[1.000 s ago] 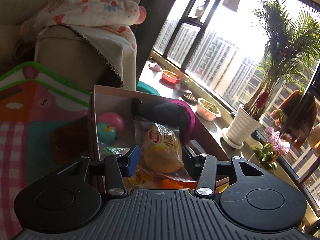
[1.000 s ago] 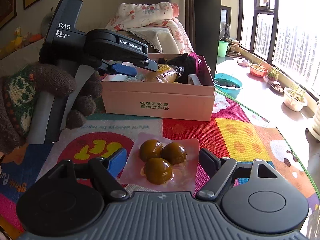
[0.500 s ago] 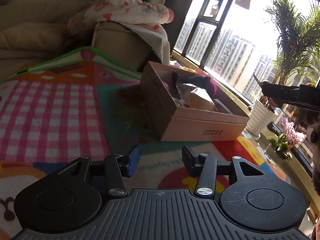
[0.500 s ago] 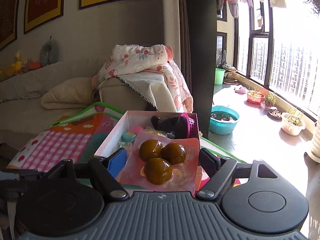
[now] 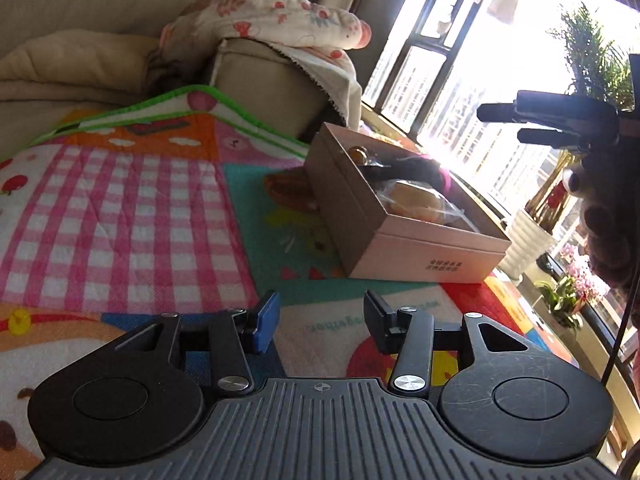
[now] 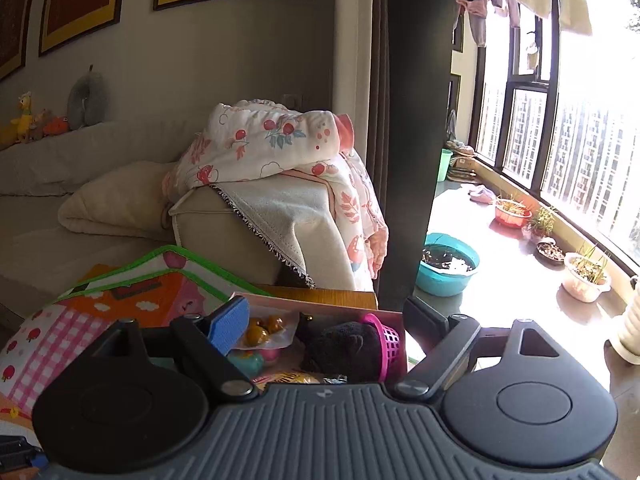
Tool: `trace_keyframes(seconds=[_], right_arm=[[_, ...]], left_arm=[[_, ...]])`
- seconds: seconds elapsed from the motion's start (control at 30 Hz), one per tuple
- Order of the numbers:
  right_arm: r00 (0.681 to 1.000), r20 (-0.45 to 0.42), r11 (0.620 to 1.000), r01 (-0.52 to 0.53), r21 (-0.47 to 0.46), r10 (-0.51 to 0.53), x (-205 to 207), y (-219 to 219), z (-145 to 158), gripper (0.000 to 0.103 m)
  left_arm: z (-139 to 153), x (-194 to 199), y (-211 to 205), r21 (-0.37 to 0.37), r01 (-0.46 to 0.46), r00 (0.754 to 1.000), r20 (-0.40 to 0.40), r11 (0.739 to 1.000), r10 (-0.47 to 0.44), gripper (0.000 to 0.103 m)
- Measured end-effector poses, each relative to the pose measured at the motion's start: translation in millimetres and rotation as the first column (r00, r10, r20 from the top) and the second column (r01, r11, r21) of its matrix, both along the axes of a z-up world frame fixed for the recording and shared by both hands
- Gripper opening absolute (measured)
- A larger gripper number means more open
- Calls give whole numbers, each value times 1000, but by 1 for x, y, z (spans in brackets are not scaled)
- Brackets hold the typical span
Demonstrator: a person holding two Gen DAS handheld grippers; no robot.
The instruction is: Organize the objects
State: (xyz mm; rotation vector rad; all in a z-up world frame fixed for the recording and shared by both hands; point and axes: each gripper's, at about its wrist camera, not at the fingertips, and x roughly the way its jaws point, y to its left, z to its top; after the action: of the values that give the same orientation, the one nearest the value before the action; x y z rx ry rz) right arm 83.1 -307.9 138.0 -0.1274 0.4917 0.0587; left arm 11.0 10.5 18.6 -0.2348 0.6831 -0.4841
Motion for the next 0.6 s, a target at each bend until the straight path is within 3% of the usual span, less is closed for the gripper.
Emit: trace_keyframes(seconds=[0.07,0.17,0.27,0.33,0.43,0.47,0.57,0.6], right_arm=[[999,-28,997,-24,-74,22,-25,-9,-19,77],[996,-84,985,-45,-164,32,-51,-18,-50,77],[990,-140,981,-33,-192,5,-55,-25,-78,77],[985,-171,984,-20,-175,-11,-49,-29,-92,77],[984,-173,987,5,-161,-33,-40,-33,-107,70],[984,-174,989,11,-144,-36,-35,-35,-108,67],[982,-188,997,-9,-71,-5,-28,-36,-108,66],[983,-183,998,-18,-66,6,-27,-33,-108,66]], left_arm=[[8,6,-5,-21,6,1000,14,1000,-6,51],[25,20,-25,-19,27,997,68,999,-25,51],[35,43,-52,16,24,996,84,1000,-26,51],[33,61,-69,56,20,998,53,998,-23,51],[19,87,-89,181,-32,999,-8,983,34,51],[14,91,-90,203,-58,998,-6,977,60,55],[7,96,-80,198,-113,993,-10,974,117,79],[6,95,-74,189,-127,992,-4,974,130,80]])
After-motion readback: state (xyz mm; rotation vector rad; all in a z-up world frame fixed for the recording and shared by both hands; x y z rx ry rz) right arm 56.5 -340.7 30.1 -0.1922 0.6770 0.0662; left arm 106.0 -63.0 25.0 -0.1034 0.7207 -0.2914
